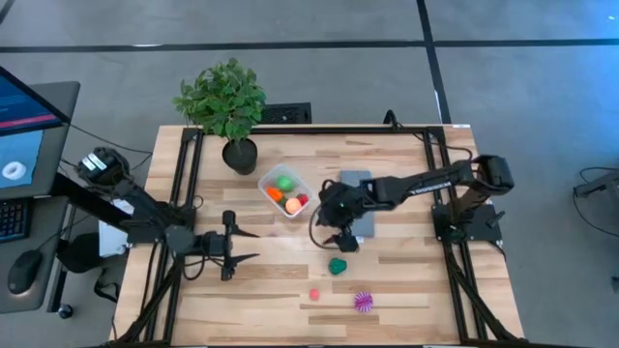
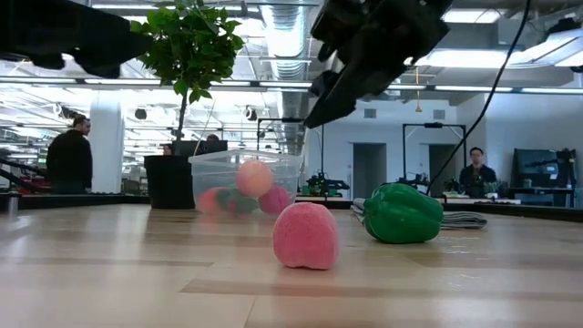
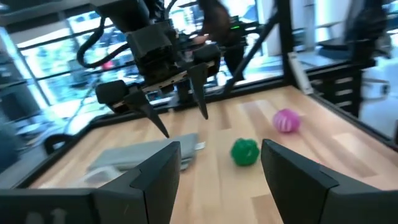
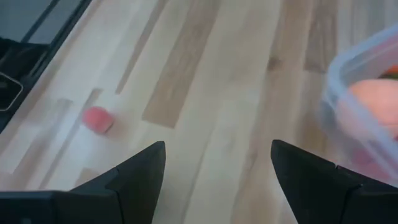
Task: Pick and placing Produce into tupperware
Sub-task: Put the green bell pepper into the transparent bin
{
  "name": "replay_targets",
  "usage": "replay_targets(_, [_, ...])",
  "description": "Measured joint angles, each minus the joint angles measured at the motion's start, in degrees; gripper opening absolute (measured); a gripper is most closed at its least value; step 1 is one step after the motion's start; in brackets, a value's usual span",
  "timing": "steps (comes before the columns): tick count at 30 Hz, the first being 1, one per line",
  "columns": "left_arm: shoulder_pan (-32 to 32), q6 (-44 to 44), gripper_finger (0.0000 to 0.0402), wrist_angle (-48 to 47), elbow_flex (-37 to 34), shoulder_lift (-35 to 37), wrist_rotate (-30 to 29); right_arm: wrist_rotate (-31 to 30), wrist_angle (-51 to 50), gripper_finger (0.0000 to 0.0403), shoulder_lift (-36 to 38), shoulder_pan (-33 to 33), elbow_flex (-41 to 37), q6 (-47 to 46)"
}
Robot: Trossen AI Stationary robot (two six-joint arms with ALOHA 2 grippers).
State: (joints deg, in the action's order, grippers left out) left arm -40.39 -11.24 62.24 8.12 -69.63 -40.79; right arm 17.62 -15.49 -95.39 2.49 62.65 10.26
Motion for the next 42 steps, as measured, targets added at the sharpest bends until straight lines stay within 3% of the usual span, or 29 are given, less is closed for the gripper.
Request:
replay_targets(5, [5.40,1.15,0.0213,-0.40,0.02,-1.25,9.77,-5.16,-0.47,0.0314,2.67,4.16,-2.97,-3.98])
replay_targets(10, [8.66,2.04,0.0213,-0.77,0.04,-4.01,14.95,-10.79,-0.37,0.0314,6.15,7.75,-6.41,-10.07])
replay_targets(25, [10.45,1.88,0.0213,0.17,0.09,-6.27,15.03,-20.59,-1.94,0.0314,3.66,18.58,-7.73,-22.36])
replay_targets(42, [10.45,1.04,0.0213,-0.16,0.09,-6.25,14.79,-30.14,-1.63,0.0314,-0.55,22.61,-7.71,-31.24])
